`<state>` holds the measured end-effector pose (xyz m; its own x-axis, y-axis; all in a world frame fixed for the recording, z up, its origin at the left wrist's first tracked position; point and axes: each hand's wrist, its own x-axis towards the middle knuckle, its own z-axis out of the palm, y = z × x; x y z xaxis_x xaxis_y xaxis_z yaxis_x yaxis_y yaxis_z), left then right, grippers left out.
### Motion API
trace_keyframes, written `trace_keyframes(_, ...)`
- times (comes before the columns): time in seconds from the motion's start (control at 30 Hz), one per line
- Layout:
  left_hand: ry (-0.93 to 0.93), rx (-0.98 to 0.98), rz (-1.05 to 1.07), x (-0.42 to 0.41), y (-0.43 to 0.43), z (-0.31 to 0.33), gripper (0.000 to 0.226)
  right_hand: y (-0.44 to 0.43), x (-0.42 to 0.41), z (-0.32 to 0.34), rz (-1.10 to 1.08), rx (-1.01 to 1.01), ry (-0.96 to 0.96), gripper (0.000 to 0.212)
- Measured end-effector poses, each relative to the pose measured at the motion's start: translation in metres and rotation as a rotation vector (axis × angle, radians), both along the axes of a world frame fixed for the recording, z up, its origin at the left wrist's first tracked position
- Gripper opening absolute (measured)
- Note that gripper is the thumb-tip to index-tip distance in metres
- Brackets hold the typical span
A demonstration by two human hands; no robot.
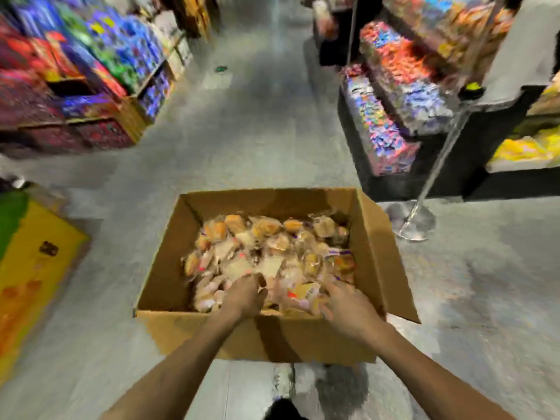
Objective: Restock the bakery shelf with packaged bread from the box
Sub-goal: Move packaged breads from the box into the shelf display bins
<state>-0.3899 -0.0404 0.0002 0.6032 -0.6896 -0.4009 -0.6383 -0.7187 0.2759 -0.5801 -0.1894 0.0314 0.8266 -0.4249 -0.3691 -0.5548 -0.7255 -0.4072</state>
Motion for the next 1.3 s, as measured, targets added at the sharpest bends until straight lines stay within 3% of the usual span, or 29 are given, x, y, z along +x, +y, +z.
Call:
trace_keyframes(0.27,0.277,0.15,0.38,0.124,0.027,-0.106,0.039,0.006,0.17,-0.085,-0.17,0.314,0.176,0.037)
trace_keyframes(0.4,0.37,0.175,0.467,0.153,0.014,-0.146,0.046,0.0,0.225,-0.138,-0.381,0.464,0.209,0.024)
trace_keyframes(0.5,0.388,0.147,0.504,0.169,0.005,-0.176,0.063,-0.006,0.253,-0.176,-0.5,0.498,0.247,0.03)
trace_keyframes(0.57,0.293,0.147,0.379,0.178,0.002,-0.194,0.07,-0.009,0.266,-0.198,-0.603,0.525,0.262,0.035)
trace_keyframes(0.7,0.005,0.227,-0.211,0.194,0.0,-0.213,0.065,-0.016,0.28,-0.236,-0.788,0.577,0.271,0.061)
trace_keyframes(0.83,-0.107,0.318,-0.67,0.206,-0.008,-0.224,0.067,-0.018,0.286,-0.263,-0.925,0.607,0.294,0.06)
trace_keyframes(0.93,-0.24,0.368,-0.714,0.212,-0.019,-0.233,0.079,-0.019,0.289,-0.275,-1.037,0.62,0.232,0.049)
trace_keyframes(1.1,-0.34,0.475,-0.801,0.205,-0.032,-0.225,0.054,-0.02,0.292,-0.289,-1.229,0.805,0.12,0.048)
trace_keyframes(1.2,-0.335,0.51,-0.798,0.206,-0.032,-0.223,0.053,-0.018,0.293,-0.294,-1.227,0.907,0.162,0.054)
trace_keyframes(1.3,-0.236,0.545,-0.761,0.211,-0.03,-0.226,0.047,-0.017,0.296,-0.294,-1.196,0.871,0.196,0.06)
